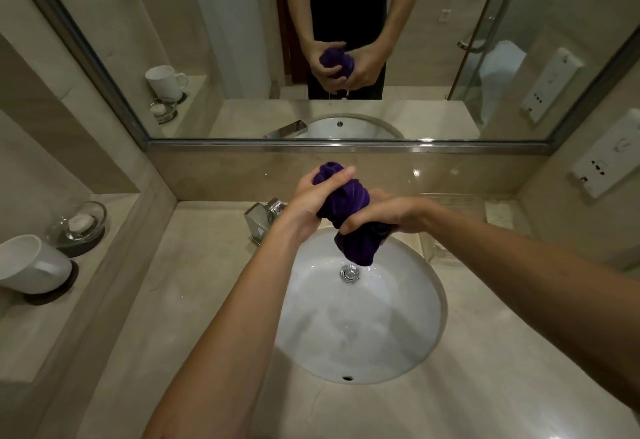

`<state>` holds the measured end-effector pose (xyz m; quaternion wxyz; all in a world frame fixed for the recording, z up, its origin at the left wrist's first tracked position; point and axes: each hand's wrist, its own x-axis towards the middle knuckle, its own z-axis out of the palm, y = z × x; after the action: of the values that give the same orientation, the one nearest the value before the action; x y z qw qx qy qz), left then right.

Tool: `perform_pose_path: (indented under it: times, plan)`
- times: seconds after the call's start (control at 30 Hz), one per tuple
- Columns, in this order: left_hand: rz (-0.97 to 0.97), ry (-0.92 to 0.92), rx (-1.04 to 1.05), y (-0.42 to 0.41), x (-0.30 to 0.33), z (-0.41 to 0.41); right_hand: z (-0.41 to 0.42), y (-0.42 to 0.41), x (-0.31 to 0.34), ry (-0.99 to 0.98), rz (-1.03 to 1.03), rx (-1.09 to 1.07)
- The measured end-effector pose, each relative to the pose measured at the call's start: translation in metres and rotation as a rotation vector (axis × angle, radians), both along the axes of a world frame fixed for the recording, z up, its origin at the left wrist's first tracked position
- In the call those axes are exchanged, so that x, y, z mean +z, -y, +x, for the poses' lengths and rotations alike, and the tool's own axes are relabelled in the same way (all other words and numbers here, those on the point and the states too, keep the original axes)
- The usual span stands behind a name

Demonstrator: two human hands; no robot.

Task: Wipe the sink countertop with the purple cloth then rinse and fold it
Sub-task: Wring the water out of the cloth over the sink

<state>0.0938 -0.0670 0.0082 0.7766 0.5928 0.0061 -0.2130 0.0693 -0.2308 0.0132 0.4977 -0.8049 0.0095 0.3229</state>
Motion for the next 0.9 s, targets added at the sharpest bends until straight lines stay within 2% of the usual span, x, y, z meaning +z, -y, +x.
perform_pose_path:
  times: [0.1,0.2,0.3,0.4,0.47,0.57,0.77,0.9]
  plan:
    - [-0.188,-0.014,-0.217,-0.016,0.006,0.008,-0.001,0.009,0.015,-0.169,0.143,-0.004]
    - [-0.308,-0.015,-0.325,-0.017,0.007,0.014,-0.003,0.009,0.026,-0.269,0.22,-0.052]
    - [-0.476,-0.073,-0.305,-0.005,0.007,0.01,-0.002,0.004,0.023,-0.291,0.248,-0.057]
    - [-0.557,-0.161,-0.249,-0.002,0.01,-0.001,-0.003,0.001,0.017,-0.365,0.398,-0.191]
    - [-0.494,-0.21,-0.152,-0.004,0.009,-0.001,-0.005,-0.004,0.017,-0.378,0.405,-0.217]
    - [-0.27,-0.284,-0.015,-0.003,0.001,0.007,-0.007,-0.011,0.017,-0.303,0.179,-0.179]
    - [0.029,-0.089,0.105,0.001,-0.01,0.004,-0.012,-0.023,0.011,-0.208,-0.064,-0.037]
    - [0.165,-0.036,0.218,0.006,-0.013,0.002,-0.011,-0.034,-0.004,-0.054,-0.183,-0.098]
